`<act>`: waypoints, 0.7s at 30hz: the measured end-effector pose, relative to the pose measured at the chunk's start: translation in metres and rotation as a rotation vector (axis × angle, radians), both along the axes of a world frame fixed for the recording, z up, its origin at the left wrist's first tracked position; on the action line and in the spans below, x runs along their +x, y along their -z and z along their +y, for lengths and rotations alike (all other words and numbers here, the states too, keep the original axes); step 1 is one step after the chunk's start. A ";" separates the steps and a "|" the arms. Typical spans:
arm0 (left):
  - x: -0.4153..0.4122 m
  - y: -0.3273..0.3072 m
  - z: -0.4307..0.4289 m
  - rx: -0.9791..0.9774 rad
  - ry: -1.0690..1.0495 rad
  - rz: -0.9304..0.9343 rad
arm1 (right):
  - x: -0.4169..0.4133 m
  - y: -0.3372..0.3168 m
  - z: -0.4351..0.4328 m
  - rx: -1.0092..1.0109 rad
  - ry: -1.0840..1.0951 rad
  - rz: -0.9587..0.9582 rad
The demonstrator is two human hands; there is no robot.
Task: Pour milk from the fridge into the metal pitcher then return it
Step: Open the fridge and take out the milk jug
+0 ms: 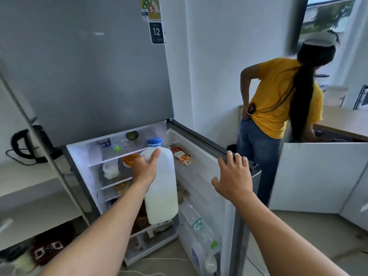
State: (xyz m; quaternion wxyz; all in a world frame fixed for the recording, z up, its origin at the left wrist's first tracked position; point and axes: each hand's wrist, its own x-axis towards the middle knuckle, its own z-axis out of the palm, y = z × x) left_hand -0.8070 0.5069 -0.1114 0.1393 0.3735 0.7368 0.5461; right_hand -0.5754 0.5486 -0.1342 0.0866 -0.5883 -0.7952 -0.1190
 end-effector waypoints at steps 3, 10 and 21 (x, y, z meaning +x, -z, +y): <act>-0.016 -0.006 -0.019 0.014 -0.061 0.016 | -0.023 -0.011 -0.026 0.046 -0.043 -0.010; -0.067 -0.012 -0.048 -0.015 -0.177 0.058 | -0.096 -0.029 -0.069 0.048 -0.198 -0.084; -0.187 -0.028 -0.094 0.002 -0.400 0.063 | -0.219 -0.040 -0.084 -0.089 -0.633 0.137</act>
